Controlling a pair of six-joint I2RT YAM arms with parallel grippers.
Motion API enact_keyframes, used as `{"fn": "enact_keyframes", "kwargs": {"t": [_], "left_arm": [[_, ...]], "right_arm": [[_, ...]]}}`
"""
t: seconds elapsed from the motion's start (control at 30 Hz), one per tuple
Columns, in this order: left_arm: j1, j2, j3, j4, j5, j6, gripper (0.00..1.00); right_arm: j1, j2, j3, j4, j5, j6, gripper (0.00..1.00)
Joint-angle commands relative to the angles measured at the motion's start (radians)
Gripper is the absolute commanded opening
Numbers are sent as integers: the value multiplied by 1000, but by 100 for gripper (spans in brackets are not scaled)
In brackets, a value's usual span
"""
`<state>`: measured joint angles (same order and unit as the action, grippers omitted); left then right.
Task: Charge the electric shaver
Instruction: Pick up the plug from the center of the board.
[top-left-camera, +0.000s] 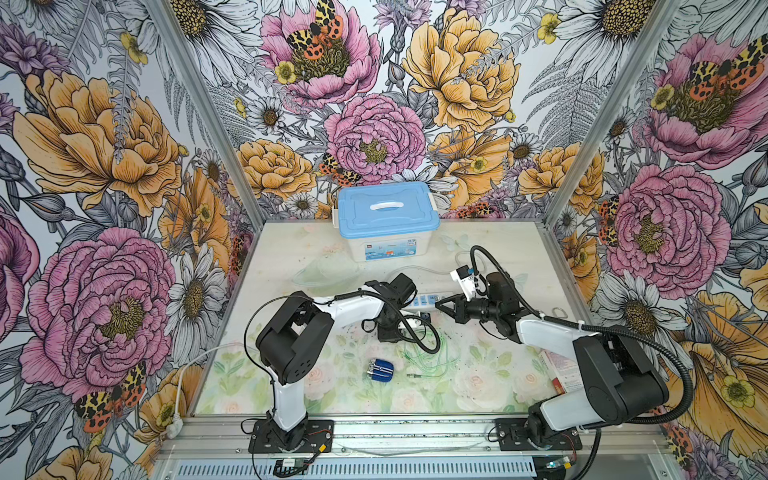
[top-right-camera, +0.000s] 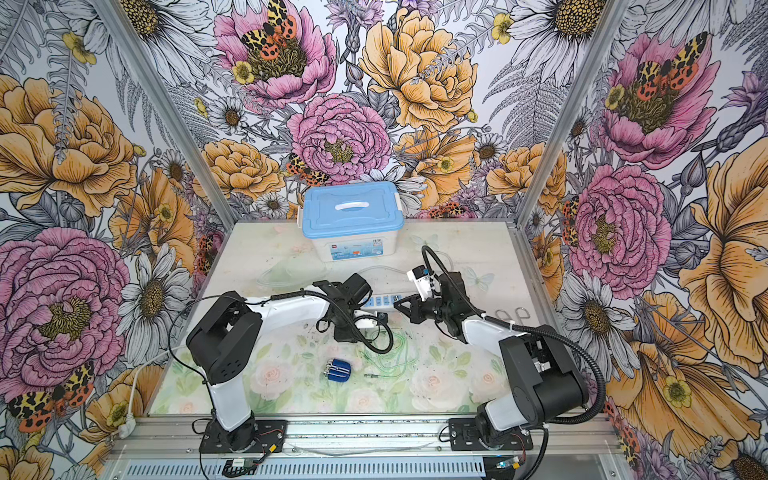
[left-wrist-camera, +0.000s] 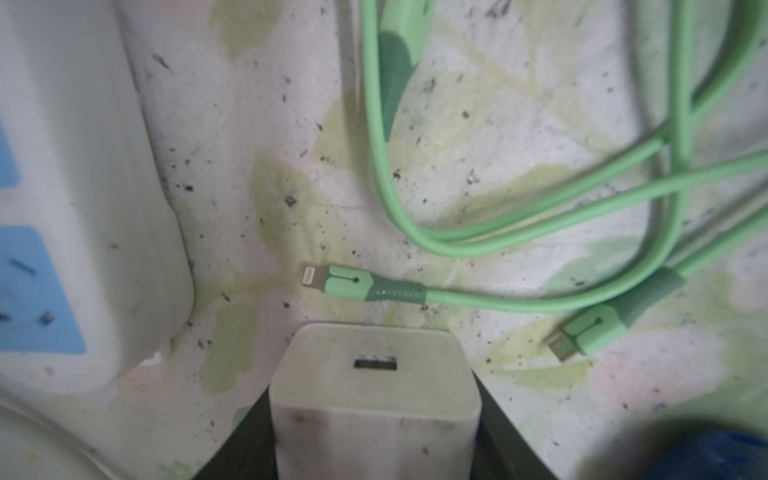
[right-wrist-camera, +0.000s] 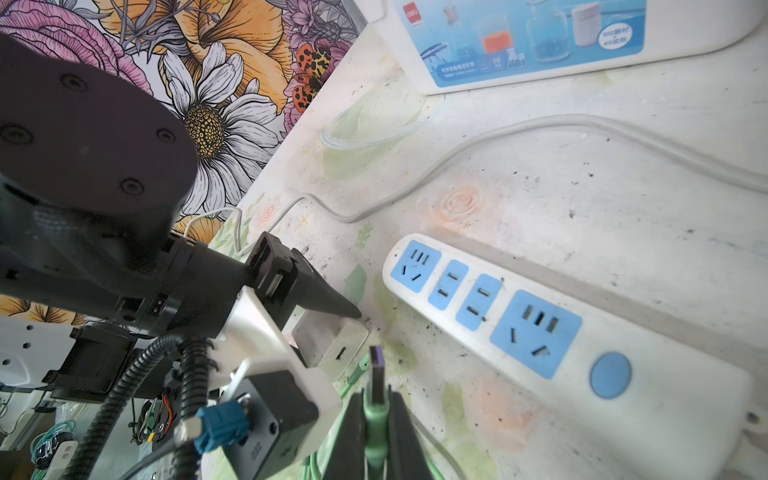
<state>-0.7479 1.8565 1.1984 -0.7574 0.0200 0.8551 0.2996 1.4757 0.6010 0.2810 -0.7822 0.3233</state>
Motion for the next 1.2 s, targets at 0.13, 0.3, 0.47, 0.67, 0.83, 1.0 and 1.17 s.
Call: {"fn": "enact_keyframes", "kwargs": {"t": [0.13, 0.3, 0.47, 0.67, 0.83, 1.0, 1.17], "left_arm": [[10, 5, -31, -42, -32, -35, 79], [27, 20, -21, -44, -35, -28, 81], [30, 45, -19, -44, -41, -8, 82], [35, 47, -26, -47, -43, -4, 82], [35, 56, -30, -54, -35, -7, 76], [33, 66, -19, -63, -17, -28, 47], [29, 70, -4, -82, -2, -45, 0]], "right_arm": [[-8, -7, -11, 32, -11, 6, 0], [-9, -23, -21, 32, -8, 8, 0], [-10, -22, -20, 32, -10, 10, 0], [-11, -26, -23, 32, -9, 10, 0], [-13, -26, -25, 32, -9, 11, 0], [-14, -29, -26, 32, -9, 12, 0], [-16, -36, -26, 16, 2, 13, 0]]}}
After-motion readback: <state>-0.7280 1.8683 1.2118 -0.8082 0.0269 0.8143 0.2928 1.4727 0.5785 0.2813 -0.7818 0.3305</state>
